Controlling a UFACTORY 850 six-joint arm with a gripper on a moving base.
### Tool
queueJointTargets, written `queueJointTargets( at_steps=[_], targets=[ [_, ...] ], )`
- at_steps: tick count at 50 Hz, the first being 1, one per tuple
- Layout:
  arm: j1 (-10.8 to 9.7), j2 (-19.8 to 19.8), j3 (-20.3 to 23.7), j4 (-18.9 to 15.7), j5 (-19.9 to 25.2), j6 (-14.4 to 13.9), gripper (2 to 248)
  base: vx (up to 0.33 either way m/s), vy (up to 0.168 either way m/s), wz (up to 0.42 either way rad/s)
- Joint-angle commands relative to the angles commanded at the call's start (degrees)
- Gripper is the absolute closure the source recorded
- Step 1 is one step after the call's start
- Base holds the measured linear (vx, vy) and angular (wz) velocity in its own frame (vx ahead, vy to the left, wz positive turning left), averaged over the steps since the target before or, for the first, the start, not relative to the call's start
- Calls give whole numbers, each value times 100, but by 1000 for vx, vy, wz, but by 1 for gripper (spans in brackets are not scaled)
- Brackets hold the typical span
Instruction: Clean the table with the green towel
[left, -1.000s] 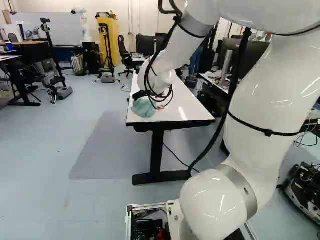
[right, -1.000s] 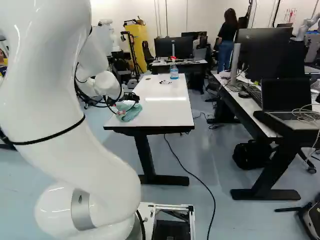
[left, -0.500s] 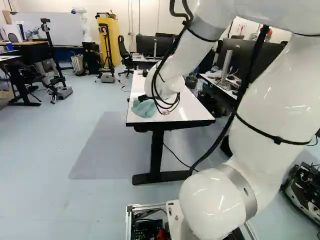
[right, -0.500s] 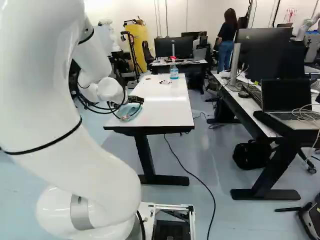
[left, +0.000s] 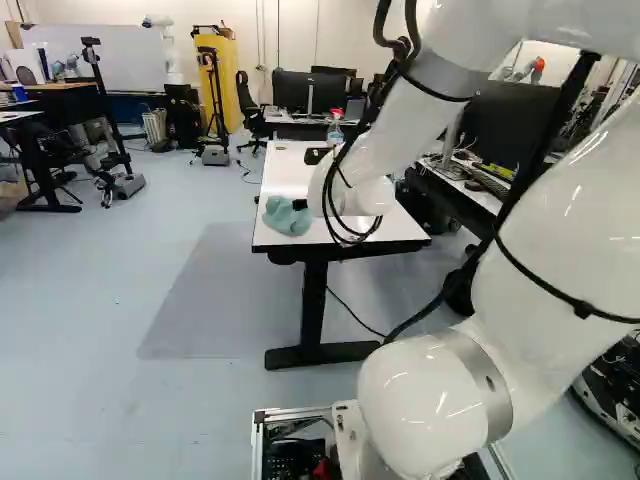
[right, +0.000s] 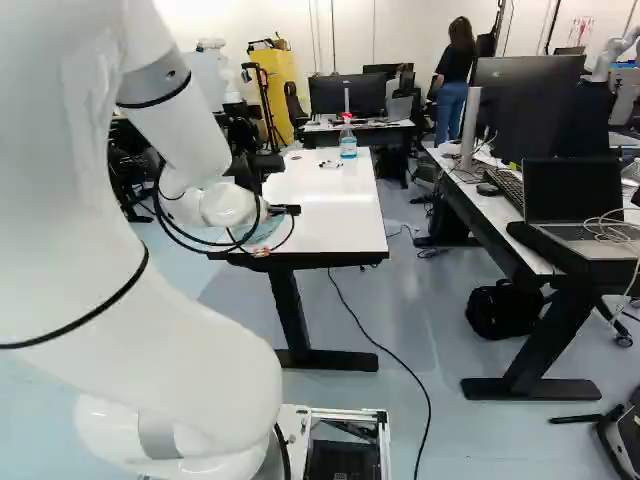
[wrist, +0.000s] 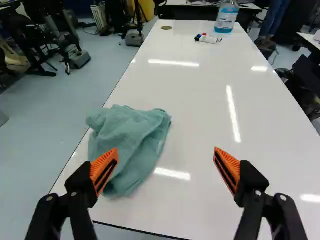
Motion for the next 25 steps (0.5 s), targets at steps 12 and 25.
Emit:
queueJointTargets(
  at_steps=[12,25],
  targets=[
    [-214,305,527,-14,540,0,3,0,0,0],
    [-405,577,997,-26,1022,0,3,0,0,0]
  ],
)
